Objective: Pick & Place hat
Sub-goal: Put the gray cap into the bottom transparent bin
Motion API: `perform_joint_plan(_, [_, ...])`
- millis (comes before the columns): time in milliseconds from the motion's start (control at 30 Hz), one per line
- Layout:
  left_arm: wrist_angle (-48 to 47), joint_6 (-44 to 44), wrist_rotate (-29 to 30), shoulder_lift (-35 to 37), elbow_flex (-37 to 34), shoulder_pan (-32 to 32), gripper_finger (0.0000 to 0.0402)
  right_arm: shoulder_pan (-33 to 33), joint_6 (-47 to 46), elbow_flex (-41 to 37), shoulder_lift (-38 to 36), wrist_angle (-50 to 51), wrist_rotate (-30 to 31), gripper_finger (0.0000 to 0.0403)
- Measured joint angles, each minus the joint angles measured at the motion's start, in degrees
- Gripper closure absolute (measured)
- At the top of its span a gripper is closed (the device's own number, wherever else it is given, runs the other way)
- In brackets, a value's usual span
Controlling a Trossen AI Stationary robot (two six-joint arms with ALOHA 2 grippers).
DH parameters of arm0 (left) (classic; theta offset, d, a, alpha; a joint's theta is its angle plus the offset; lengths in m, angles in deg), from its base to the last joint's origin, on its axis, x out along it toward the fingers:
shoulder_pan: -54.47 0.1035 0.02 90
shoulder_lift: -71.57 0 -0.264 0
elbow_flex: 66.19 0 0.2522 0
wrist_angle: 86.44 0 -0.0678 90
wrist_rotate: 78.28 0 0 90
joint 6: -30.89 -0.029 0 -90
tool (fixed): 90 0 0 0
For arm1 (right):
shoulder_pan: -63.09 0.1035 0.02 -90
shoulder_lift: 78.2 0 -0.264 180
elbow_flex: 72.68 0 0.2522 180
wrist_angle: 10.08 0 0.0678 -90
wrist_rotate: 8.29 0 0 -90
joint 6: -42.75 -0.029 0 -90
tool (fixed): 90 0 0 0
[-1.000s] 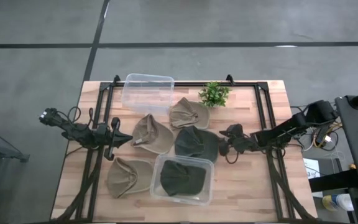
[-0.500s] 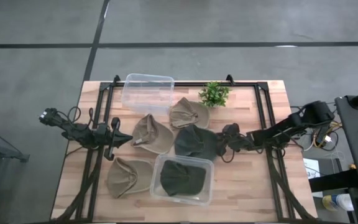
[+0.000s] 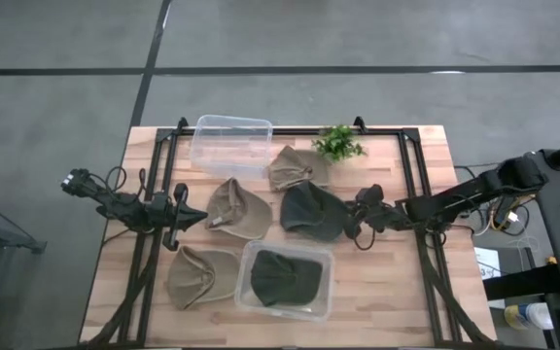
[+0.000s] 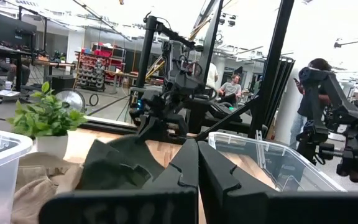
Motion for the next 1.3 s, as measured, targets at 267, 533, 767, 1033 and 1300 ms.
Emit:
perform_joint_plan(267, [-0.01, 0.00, 0.00, 0.00, 0.00, -0.01, 0.0401, 0.00, 4.08, 5.09, -8.40, 9.00, -0.55, 0.0391])
perform_joint_plan(533, [0.01, 0.00, 0.01, 0.00, 0.00, 0.00, 0.0401, 0.00, 8.50, 11.18, -10.30, 15.28, 1.02, 0.0391])
perform_joint_plan(767, [0.01, 0.00, 0.00, 0.01, 0.00, -0.02, 0.0401, 0.00, 12.28, 16.87, -10.22, 18.96, 2.42, 0.0391])
perform_joint_plan(1033, [-0.01, 0.00, -0.01, -0.01, 0.00, -0.02, 0.0401, 0.11, 15.21, 23.48, -10.22, 23.12, 2.62, 0.0391])
perform_joint_plan(1300, [-0.01, 0.00, 0.00, -0.01, 0.00, -0.02, 0.0401, 1.80, 17.11, 31.31, -10.22, 27.33, 0.36, 0.0391])
